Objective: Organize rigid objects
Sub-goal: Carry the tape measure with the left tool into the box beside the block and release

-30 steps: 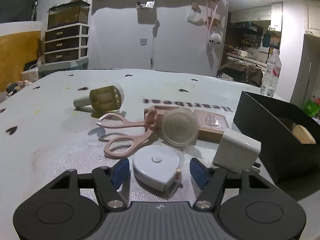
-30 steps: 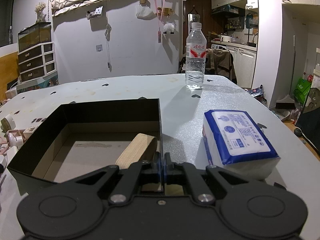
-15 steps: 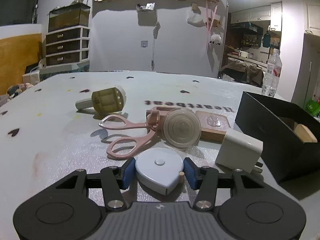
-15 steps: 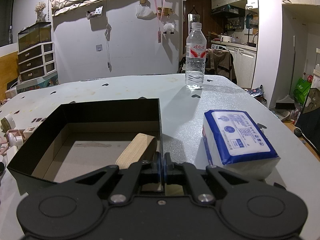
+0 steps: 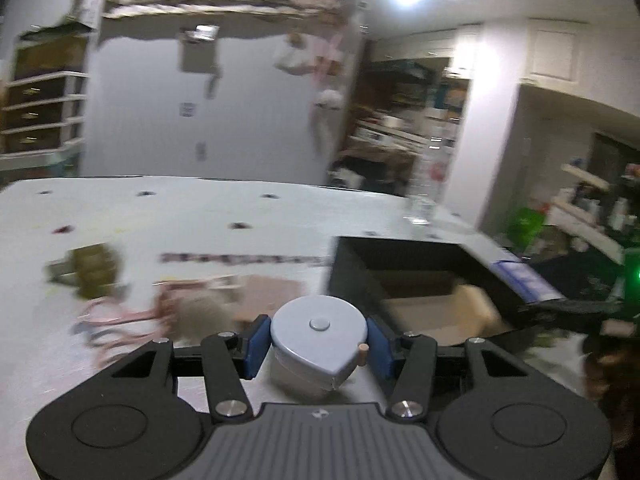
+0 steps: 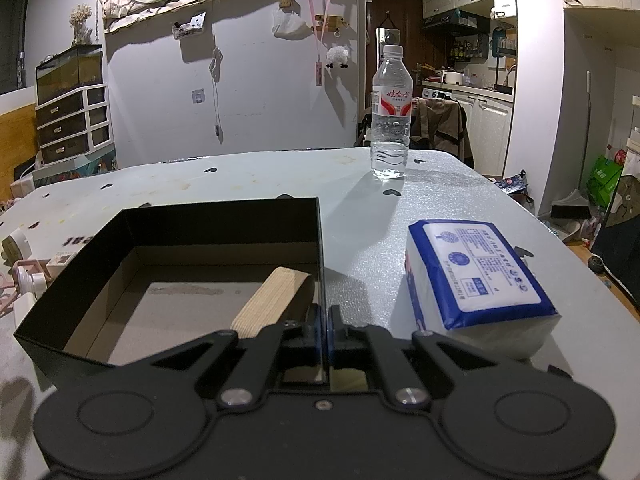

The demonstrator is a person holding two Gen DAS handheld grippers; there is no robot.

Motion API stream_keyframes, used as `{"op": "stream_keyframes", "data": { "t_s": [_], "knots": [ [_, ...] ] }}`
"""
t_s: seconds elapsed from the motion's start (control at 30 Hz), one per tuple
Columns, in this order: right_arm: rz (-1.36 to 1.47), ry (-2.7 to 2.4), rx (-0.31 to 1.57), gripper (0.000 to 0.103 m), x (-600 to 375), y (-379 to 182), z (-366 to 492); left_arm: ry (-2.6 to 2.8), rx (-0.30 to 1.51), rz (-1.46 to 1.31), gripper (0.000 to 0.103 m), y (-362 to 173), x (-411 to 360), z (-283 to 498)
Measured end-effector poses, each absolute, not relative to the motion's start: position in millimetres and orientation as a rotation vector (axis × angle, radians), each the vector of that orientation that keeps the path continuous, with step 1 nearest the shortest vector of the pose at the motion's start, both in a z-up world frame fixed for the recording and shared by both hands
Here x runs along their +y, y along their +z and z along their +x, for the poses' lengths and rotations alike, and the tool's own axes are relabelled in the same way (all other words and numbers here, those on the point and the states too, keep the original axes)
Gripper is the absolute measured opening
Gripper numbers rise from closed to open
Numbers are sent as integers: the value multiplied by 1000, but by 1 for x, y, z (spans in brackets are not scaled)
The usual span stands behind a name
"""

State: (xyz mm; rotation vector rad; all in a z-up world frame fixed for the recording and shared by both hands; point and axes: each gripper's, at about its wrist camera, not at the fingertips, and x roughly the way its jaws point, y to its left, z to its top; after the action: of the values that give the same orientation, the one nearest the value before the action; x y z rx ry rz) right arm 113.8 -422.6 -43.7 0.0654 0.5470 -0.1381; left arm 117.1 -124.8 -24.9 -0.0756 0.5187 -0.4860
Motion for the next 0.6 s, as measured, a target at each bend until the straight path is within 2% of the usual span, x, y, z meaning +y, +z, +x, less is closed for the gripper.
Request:
{"op": "stream_keyframes", "data": {
  "t_s": [0.33,0.6],
  "knots": [
    [72,-142,546,4,-423,-44,113,-665,629,-22,53,-12,-215,169],
    [82,-137,546,4,-425,-44,113,-675,801,61,53,-36,-280,217]
  ]
}}
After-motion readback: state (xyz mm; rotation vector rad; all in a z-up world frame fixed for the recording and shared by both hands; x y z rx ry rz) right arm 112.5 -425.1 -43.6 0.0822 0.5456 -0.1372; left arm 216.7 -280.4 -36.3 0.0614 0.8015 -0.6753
